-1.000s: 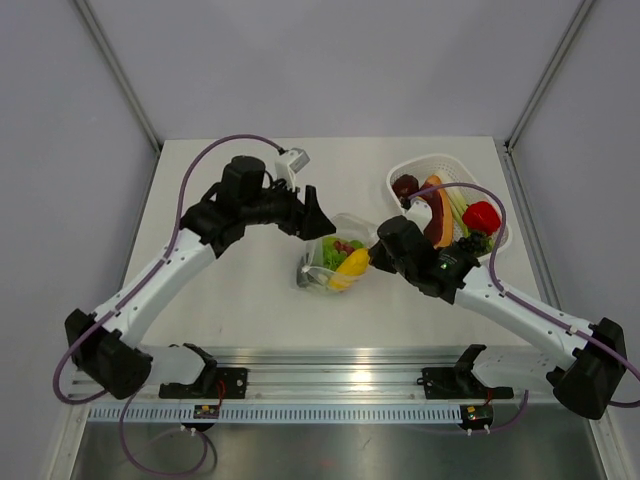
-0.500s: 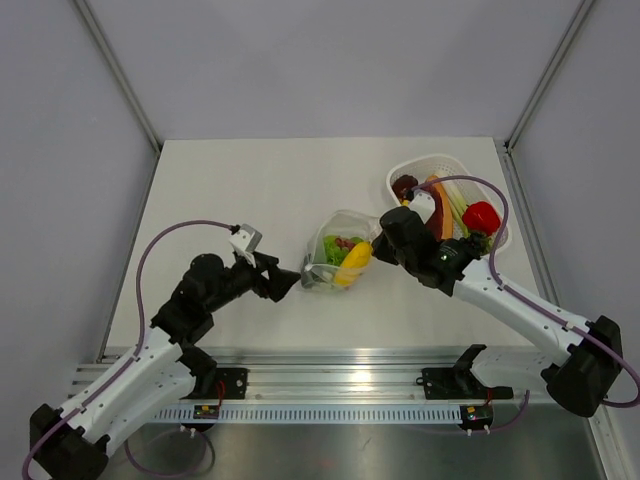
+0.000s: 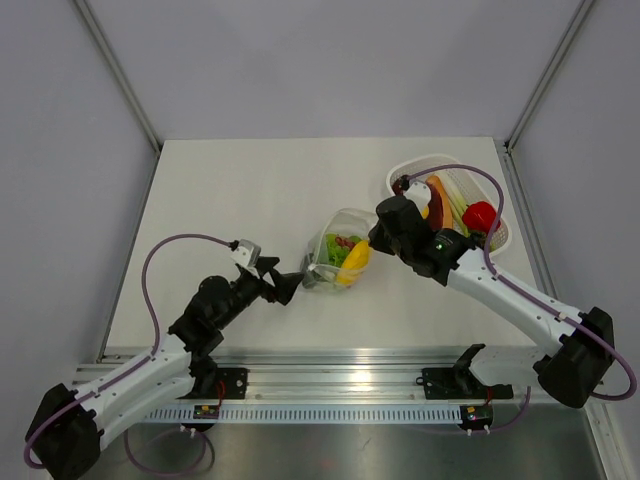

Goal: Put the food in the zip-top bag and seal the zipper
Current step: Zip the zipper food storage bag at the center of the board.

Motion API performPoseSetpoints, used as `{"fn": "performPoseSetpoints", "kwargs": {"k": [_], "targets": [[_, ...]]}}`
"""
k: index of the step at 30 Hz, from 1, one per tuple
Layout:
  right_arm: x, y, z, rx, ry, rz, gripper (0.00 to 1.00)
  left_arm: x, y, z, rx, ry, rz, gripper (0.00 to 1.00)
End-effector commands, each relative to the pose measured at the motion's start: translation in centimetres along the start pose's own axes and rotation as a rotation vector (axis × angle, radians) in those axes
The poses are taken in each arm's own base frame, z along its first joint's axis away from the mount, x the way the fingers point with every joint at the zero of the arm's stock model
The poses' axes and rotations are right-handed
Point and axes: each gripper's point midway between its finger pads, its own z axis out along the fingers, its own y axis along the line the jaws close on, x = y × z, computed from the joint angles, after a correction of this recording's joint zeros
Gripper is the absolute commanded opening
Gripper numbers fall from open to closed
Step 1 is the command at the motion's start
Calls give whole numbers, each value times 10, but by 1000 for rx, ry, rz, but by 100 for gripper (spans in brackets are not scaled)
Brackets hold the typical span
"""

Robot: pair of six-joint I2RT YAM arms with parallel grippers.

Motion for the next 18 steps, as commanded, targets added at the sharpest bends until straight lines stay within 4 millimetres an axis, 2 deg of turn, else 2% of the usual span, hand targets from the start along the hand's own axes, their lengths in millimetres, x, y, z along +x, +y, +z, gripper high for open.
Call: {"fn": "performPoseSetpoints", "kwargs": {"k": [1, 5, 10, 18], "targets": [[-15, 11, -5, -28, -20, 6, 14, -18, -14, 5, 75, -105, 89, 87], [-15, 10, -5, -28, -17, 10, 14, -7, -19, 5, 124, -119, 126, 89], [-14, 11, -6, -35, -14, 13, 15, 9, -18, 11, 122, -70, 201, 85], [-8, 12, -3, -39, 8, 14, 15, -3, -29, 20, 167, -132, 255, 74]]}}
